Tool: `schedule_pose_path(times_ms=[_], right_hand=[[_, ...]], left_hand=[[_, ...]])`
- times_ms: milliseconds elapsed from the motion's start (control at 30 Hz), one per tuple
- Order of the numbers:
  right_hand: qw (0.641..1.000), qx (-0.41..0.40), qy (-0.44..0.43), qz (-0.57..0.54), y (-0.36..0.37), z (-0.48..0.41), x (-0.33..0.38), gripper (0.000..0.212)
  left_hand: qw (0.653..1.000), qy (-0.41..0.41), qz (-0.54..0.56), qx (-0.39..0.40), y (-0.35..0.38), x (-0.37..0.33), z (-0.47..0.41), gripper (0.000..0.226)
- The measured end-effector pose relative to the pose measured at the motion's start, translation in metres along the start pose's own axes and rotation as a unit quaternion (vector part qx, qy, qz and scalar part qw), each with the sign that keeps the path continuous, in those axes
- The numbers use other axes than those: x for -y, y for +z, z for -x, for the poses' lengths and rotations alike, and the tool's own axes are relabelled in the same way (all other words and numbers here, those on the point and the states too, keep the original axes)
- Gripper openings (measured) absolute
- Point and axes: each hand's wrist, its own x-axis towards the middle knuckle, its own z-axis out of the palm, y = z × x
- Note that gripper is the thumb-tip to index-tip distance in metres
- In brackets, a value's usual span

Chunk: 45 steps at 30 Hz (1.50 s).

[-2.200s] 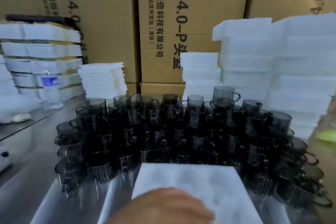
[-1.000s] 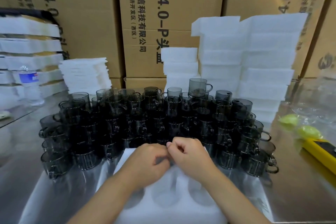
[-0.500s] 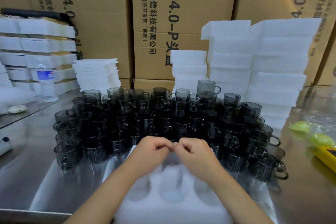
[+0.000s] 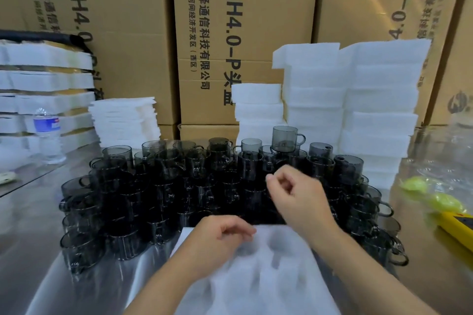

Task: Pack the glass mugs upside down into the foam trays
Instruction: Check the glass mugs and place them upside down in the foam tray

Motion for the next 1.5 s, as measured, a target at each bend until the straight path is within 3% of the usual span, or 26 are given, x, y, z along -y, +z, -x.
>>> schedule_pose_path(times_ms=[67,200,300,400,533,600,733,867,933,1000,1100,1267,1500], right_hand=[[0.998,-0.042,-0.023,0.046,-0.018,-0.036,-0.004,0.005],[0.968,0.031,-0.004,0.247,-0.031,-0.096,-0.027,0.05],[0.951,0.097,0.012,0.295,-0.023,-0.118,-0.037,0.056],[0.934,0.147,0.023,0.325,-0.015,-0.127,-0.041,0.048],[0.946,0.135,0.015,0.293,-0.015,-0.128,-0.041,0.021],[0.958,0.092,-0.015,0.271,-0.02,-0.127,-0.033,0.017],[0.988,-0.008,-0.099,0.12,-0.02,-0.106,0.007,0.007],[0.992,0.009,-0.123,-0.025,0.008,-0.046,0.046,0.021],[0.991,-0.019,-0.105,-0.077,0.028,-0.012,0.048,0.022],[0.991,-0.042,-0.071,-0.107,0.042,0.012,0.046,0.041],[0.988,-0.066,-0.082,-0.11,0.049,0.024,0.037,0.061],[0.992,-0.004,-0.126,-0.034,0.059,0.03,0.026,0.061],[0.976,0.101,-0.127,-0.144,0.054,0.031,0.023,0.056]], left_hand=[[1.0,-0.01,-0.008,0.005,0.0,0.003,-0.001,0.05],[1.0,-0.013,-0.01,0.008,0.0,0.006,-0.002,0.056],[1.0,-0.005,-0.002,0.008,-0.001,0.004,-0.002,0.055],[1.0,0.002,0.02,0.006,-0.002,0.005,-0.002,0.053],[0.999,0.009,0.042,0.013,-0.005,0.005,-0.002,0.05],[0.999,0.01,0.05,0.017,-0.005,0.004,-0.002,0.048],[0.997,0.01,0.073,0.008,-0.007,0.001,-0.002,0.042],[0.991,0.018,0.132,-0.019,-0.007,-0.002,-0.002,0.041],[0.975,0.032,0.214,-0.057,-0.009,-0.001,-0.003,0.055],[0.961,0.055,0.256,-0.093,-0.012,0.003,-0.003,0.076],[0.96,0.068,0.262,-0.076,-0.016,0.008,-0.001,0.096],[0.969,0.071,0.232,-0.042,-0.018,0.01,0.0,0.07],[0.927,0.077,0.367,-0.004,-0.026,0.01,0.001,0.053]])
